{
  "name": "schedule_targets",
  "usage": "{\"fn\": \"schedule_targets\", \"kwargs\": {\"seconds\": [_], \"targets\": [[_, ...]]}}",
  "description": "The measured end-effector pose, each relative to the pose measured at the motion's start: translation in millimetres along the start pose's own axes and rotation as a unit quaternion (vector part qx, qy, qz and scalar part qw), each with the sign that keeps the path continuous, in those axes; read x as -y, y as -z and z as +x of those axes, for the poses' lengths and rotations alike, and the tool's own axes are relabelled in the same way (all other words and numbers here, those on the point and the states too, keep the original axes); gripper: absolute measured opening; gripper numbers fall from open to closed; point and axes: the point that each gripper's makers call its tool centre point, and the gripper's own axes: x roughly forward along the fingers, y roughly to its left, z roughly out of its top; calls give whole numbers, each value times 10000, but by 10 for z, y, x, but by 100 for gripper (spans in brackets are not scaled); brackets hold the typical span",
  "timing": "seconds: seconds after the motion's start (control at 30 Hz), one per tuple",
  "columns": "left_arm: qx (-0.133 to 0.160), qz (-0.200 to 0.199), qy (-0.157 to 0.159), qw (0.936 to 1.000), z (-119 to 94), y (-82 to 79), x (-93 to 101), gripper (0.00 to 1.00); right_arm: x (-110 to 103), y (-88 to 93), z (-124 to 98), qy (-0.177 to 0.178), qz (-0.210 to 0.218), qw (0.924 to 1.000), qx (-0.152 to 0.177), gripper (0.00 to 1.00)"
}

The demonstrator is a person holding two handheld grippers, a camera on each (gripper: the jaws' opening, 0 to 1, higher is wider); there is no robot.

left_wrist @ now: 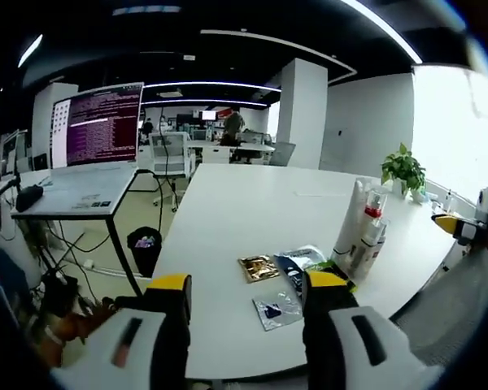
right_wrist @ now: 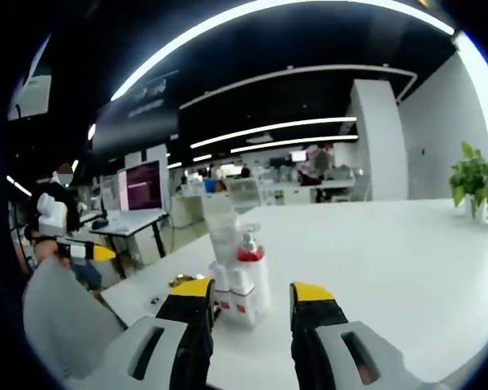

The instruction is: Arrange the skincare products in the storage area until every visible bottle or jar stands upright without overlapping.

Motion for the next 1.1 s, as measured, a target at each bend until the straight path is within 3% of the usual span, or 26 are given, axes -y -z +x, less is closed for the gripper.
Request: {"fn": "schedule_targets", "kwargs": {"seconds": [0.27, 0.5, 1.1], "targets": [[149, -96, -92, 9998, -8, -30, -46, 47, -32, 37, 0, -90, -53, 9999, -117, 27], [128, -92, -160, 9997, -13, -17, -59, 46, -12, 71, 7, -59, -55, 9997, -230, 20], [18, -67, -102, 9999, -10, 6, -12, 46, 37, 127, 7, 40, -69, 9991, -409, 16]]}}
